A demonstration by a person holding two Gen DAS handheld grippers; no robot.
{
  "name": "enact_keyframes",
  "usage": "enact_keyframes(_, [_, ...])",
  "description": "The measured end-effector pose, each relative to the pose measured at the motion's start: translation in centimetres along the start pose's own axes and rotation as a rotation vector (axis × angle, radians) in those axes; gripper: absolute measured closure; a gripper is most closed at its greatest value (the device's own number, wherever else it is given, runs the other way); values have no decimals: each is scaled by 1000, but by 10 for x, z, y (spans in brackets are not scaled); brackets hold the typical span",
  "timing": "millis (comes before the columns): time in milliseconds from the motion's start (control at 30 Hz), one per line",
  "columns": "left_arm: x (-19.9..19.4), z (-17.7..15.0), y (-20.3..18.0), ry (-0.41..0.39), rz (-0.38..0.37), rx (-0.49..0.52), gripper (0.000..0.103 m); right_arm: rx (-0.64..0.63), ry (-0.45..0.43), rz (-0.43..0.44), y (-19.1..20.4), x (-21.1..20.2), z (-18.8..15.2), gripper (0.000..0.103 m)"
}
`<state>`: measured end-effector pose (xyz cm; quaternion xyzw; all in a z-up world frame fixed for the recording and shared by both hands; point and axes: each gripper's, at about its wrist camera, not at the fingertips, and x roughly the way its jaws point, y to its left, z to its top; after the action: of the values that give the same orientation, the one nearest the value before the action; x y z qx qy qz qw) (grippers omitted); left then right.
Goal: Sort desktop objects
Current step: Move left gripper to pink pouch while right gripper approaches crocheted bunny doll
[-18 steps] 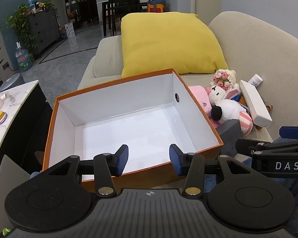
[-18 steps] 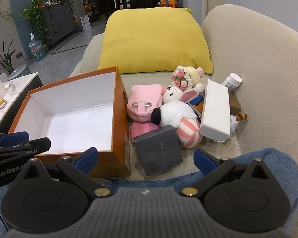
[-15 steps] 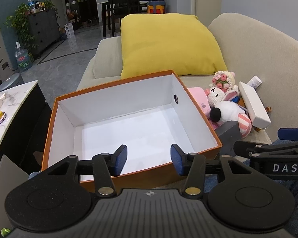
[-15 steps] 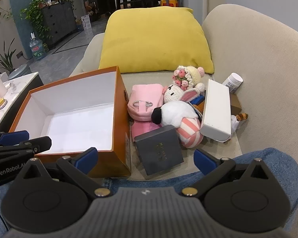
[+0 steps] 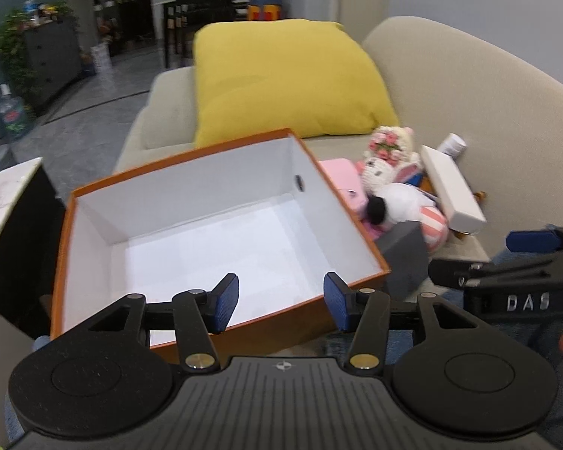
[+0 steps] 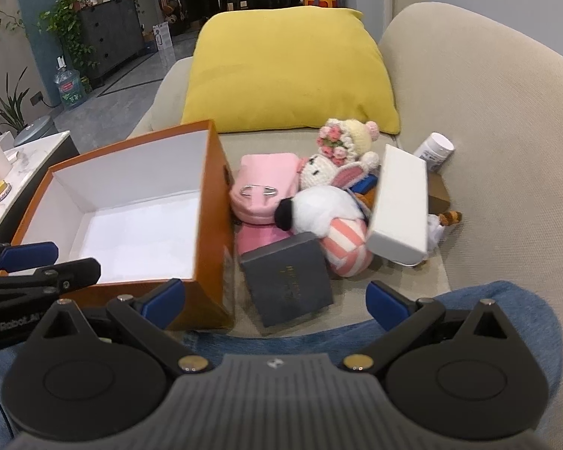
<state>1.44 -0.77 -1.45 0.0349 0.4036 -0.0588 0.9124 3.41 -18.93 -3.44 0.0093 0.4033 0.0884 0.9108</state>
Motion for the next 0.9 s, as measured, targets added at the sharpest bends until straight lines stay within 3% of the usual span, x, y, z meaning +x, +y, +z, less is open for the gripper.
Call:
enact_keyframes(200, [6,15,-13,-4,-92,58,45,15,-22,-71,-37,-5,8,1])
enact_keyframes(367, [19,31,-28,12,-140,105,45,25,-7,-79,-65,-2,20,3])
enact_keyframes(533, [33,46,-38,37,-187,136,49,11,22,-68,-75,8,31,21])
enact_keyframes(733, [53,54,-55,65,-220,255,49,-16,47,-1,-77,30,39,36])
enact_keyframes(900, [78,72,-58,98,-227,249,50,15,76,8,-88,51,50,40])
